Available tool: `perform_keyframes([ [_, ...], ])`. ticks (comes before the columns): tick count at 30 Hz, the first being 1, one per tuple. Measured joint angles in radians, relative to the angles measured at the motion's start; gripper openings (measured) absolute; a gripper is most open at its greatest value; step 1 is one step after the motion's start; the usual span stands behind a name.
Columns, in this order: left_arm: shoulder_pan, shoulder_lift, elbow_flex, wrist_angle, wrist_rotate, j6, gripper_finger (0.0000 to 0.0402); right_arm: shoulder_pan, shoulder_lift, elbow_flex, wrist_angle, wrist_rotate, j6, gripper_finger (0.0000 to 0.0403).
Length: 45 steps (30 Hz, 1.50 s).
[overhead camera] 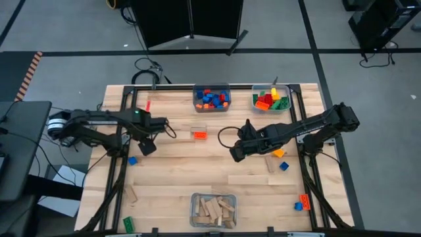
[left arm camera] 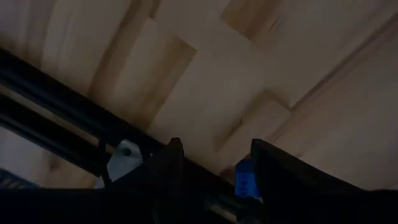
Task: Sort blocks by size
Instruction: Put the brown block into the gray bin
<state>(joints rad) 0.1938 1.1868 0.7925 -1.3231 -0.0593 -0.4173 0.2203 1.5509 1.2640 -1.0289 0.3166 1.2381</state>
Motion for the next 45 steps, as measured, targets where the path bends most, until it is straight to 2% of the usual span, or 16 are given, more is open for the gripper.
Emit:
perform_keyframes([
  [6,-0.059,0.116,0.000,0.004,-0.003,0.026,0.0195,0.000,0.000,0.000,-0.015,0.001,-0.008,0.0135],
  [16,-0.157,0.216,-0.002,0.069,0.057,0.219,0.0195,0.034,0.001,0.000,-0.016,-0.001,0.015,0.0132],
  [21,-0.160,0.224,-0.042,0.139,0.104,0.285,0.0195,0.047,0.001,0.000,-0.017,0.003,0.050,0.0132],
  [30,-0.160,0.238,-0.129,0.207,0.085,0.332,0.0195,0.059,0.001,0.000,-0.008,0.029,0.098,0.0132],
  [35,-0.160,0.252,-0.130,0.207,0.098,0.332,0.0195,0.059,0.001,0.001,0.008,0.030,0.099,0.0132],
  [45,-0.159,0.396,-0.128,0.212,0.106,0.331,0.0195,0.059,0.002,0.001,0.019,0.031,0.105,0.0132],
])
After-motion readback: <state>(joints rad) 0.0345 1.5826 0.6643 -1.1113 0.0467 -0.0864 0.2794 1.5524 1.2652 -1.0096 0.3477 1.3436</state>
